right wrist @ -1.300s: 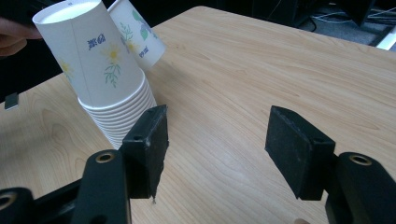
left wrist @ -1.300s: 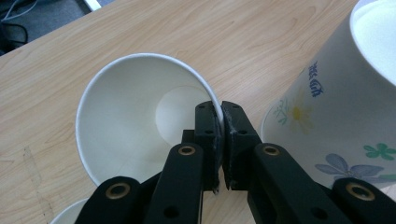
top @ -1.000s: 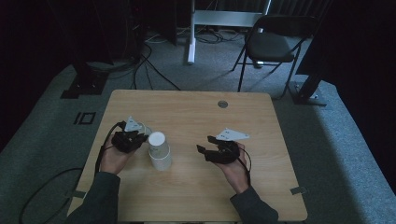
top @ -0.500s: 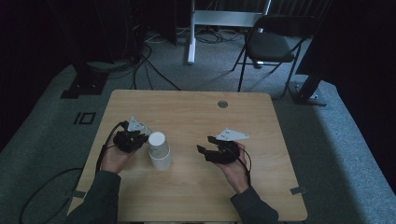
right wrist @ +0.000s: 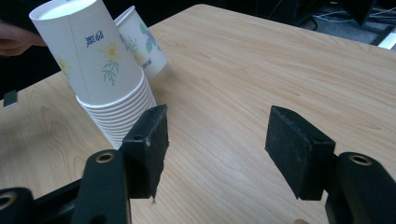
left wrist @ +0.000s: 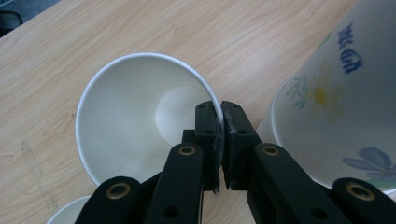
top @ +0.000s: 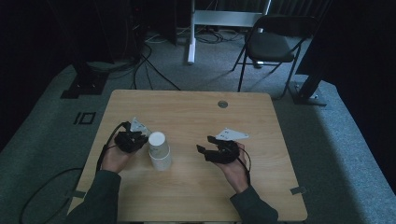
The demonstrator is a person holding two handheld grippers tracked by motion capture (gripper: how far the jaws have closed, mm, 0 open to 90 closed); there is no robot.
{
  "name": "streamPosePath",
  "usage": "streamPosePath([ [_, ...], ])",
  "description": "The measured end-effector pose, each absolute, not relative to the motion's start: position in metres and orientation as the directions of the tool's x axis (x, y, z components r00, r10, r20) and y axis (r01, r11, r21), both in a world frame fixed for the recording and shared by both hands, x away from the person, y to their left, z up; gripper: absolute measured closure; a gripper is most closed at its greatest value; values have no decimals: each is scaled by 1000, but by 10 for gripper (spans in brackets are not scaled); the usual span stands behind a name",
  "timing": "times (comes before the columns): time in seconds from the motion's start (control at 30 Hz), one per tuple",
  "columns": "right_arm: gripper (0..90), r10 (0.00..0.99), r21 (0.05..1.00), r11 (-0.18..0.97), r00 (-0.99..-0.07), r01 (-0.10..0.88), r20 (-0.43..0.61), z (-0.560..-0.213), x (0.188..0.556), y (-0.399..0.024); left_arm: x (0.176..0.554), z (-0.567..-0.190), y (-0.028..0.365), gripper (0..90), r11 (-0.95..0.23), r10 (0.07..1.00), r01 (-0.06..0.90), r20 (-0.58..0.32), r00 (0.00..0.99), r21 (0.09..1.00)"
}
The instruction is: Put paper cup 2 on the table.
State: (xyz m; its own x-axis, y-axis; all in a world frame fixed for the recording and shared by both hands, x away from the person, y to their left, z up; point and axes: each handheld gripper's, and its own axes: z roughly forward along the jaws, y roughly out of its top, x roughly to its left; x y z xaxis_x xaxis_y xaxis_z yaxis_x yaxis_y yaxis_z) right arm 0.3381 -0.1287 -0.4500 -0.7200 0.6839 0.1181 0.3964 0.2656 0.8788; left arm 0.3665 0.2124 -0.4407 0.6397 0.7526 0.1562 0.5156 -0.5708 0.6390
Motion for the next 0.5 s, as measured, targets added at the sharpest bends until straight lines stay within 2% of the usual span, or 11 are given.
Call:
streamPosePath([
  [0.5,388,686,880,263,-718,395,117,-450,339,-130,370,-445,211,865,-587,750,535,159,642,608],
])
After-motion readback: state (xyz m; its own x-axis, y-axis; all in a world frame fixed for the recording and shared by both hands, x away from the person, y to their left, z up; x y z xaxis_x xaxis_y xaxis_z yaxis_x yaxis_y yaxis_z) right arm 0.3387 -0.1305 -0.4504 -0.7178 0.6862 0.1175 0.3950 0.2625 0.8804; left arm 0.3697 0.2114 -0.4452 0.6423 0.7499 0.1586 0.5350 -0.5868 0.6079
